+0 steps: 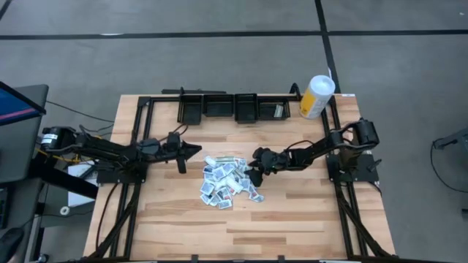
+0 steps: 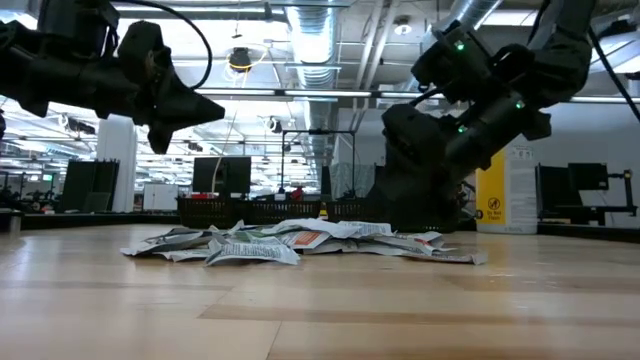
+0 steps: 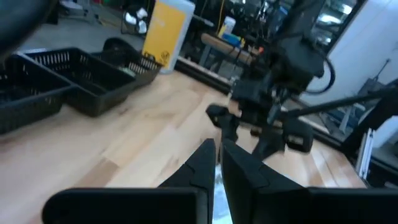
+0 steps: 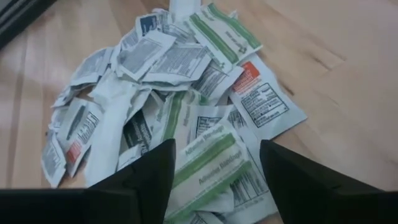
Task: Pick & Place First Aid Supplies
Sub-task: Put the green bandage pack into the right black bin
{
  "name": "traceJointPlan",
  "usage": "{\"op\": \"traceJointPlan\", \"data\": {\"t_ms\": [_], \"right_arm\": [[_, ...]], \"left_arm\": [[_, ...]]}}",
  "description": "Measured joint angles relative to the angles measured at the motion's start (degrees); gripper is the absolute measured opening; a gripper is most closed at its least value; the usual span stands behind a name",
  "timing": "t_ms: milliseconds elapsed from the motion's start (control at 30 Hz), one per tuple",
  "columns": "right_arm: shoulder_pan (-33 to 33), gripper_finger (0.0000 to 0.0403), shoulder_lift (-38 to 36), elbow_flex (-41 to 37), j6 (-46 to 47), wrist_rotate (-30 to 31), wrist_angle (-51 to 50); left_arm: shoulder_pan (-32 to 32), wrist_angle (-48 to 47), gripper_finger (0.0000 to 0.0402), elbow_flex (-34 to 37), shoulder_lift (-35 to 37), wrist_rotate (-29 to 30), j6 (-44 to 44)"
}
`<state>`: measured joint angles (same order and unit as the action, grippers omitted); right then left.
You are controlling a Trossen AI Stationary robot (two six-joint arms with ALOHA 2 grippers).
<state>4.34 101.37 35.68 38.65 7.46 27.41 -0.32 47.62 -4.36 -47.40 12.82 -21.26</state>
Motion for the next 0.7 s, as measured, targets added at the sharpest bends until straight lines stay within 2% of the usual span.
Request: {"op": "traceJointPlan", "data": {"t_ms": [333, 700], "right_arm": [[0.0, 0.0195, 0.6, 1.6, 0.0, -0.1, -0.6], [0.0, 0.0142, 0.5, 1.7, 0.4, -1.9, -0.4]], "left_arm": [[3.1, 2.0, 0.0026, 0.0, 0.0, 0.0, 0.0], [3.1, 2.1, 0.0026, 0.0, 0.0, -0.8, 0.0]]}}
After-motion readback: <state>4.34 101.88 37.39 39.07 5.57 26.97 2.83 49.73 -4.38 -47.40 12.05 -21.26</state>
